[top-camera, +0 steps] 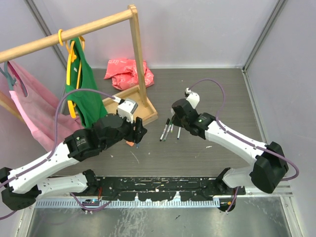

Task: Insert the pens into the pen caps
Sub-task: Place the pen at the center of the board.

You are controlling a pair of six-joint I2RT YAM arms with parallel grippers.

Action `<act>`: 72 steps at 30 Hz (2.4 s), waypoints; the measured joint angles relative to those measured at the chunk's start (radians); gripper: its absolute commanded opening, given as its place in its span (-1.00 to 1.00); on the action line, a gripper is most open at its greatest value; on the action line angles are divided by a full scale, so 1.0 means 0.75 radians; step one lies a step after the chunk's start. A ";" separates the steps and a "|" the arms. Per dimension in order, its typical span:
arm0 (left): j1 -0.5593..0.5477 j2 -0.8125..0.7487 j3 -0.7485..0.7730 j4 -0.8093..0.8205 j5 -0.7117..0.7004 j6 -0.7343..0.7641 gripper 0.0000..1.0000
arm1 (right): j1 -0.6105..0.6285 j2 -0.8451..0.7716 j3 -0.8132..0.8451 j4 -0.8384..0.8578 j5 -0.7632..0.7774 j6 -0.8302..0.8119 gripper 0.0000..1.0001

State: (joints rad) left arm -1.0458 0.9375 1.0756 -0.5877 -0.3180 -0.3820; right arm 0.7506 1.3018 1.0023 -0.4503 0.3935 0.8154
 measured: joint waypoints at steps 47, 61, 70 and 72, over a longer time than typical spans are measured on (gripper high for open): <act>0.000 0.054 0.033 -0.049 0.070 -0.001 0.19 | -0.053 0.497 -0.008 0.048 -0.007 0.151 -1.00; 0.000 0.057 0.047 -0.053 0.070 -0.001 0.19 | -0.059 0.538 -0.008 0.062 -0.037 0.232 -0.86; 0.000 0.062 0.047 -0.053 0.071 -0.001 0.19 | -0.062 0.540 -0.024 0.062 -0.037 0.254 -0.78; 0.000 0.066 0.047 -0.053 0.071 -0.001 0.19 | -0.062 0.541 -0.027 0.062 -0.038 0.254 -0.71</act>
State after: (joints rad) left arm -1.0458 0.9871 1.1110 -0.6273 -0.2646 -0.3824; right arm 0.7044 1.7073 0.9817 -0.4038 0.3653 1.0058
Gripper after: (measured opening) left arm 0.594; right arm 0.191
